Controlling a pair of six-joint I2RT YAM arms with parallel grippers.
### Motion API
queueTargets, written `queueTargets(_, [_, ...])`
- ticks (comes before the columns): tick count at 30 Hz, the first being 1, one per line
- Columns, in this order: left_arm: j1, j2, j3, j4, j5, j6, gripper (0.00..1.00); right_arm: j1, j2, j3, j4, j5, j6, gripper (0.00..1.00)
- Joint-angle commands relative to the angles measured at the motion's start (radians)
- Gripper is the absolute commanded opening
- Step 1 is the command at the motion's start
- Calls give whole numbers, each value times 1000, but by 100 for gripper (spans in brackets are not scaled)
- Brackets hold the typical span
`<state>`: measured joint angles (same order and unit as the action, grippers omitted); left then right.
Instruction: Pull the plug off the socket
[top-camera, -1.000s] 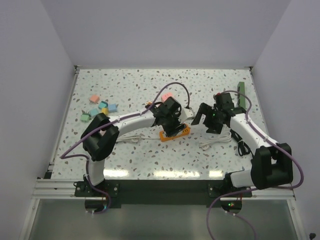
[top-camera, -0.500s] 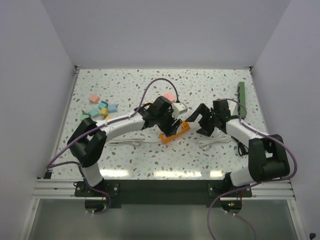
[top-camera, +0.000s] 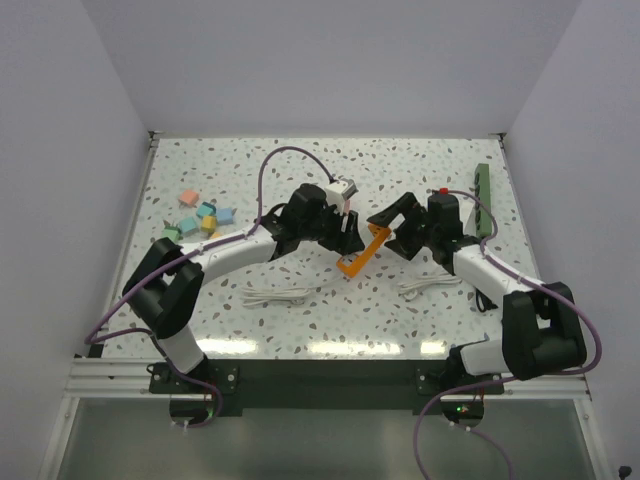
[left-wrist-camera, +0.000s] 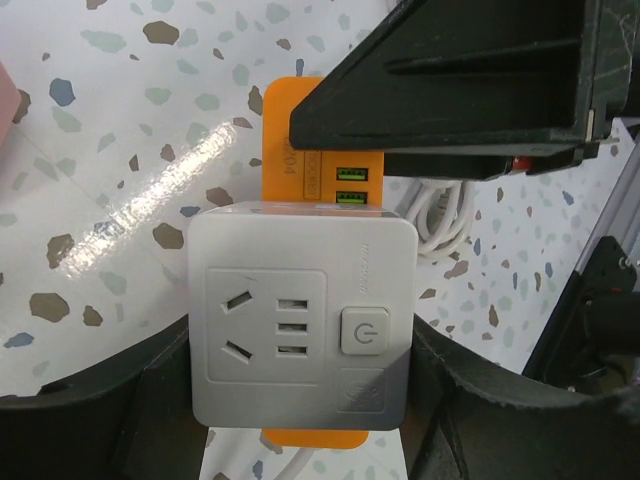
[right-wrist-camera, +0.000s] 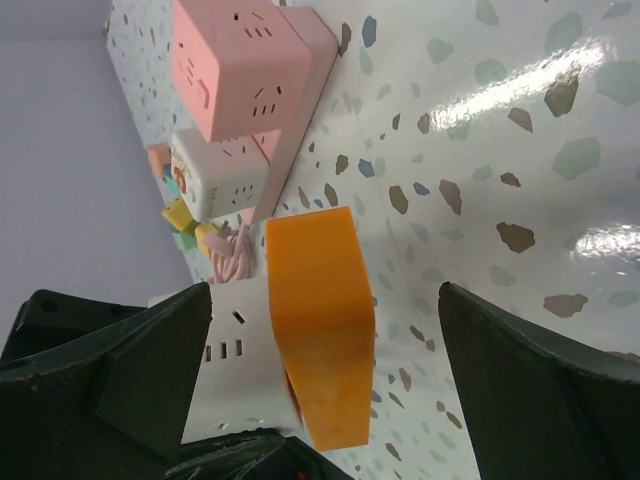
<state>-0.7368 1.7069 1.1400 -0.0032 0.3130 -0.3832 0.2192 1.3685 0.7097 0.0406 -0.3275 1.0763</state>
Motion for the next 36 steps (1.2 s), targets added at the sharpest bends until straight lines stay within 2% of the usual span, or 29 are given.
queueTargets(1, [-9,-58,-16,210,11,-138,0,43,46,45,47,41,47,97])
queueTargets(3, [-12,-66,-26,241,-6,-184,0,72,67,71,35,47,59,88])
queueTargets(4, [-13,-72,-29,270,-14,-193,0,83,82,77,36,47,60,73])
queueTargets(6, [-13,-84,-39,290,-47,-224,0,109,110,94,21,59,62,52])
queueTargets(7, [-12,-89,-43,305,-57,-227,0,117,112,93,13,65,62,28])
queueTargets(10, [-9,-113,-55,316,-92,-238,0,131,109,105,-75,126,40,0])
queueTargets(15, [69,-210,-88,283,-120,-238,0,121,113,193,-326,312,-131,0])
queueTargets(17, [172,-266,-100,236,-76,-223,0,99,136,241,-444,365,-230,0])
queueTargets(18, [257,-285,-102,227,-48,-214,0,85,167,253,-505,383,-263,0])
queueTargets(20, [356,-320,-92,166,54,-192,0,46,199,281,-563,465,-362,0])
queueTargets(21, [452,-326,-77,143,98,-181,0,30,228,306,-597,485,-395,0])
queueTargets(23, [545,-323,-53,76,203,-155,0,-9,262,335,-628,527,-475,0])
queueTargets(24, [585,-319,-28,54,221,-139,0,-21,274,368,-645,541,-489,0])
queueTargets(25, [649,-311,-10,-36,222,-117,0,-33,286,384,-662,551,-498,0])
queueTargets(29, [776,-219,75,-228,123,15,0,-72,326,477,-680,641,-551,0])
queueTargets(31, [830,-146,125,-338,51,53,0,-83,383,604,-761,695,-584,0])
queueTargets(32, [846,-123,150,-359,-6,88,0,-98,452,690,-789,718,-613,0])
queueTargets(36, [924,-41,146,-396,-149,99,0,-162,584,844,-887,809,-630,0])
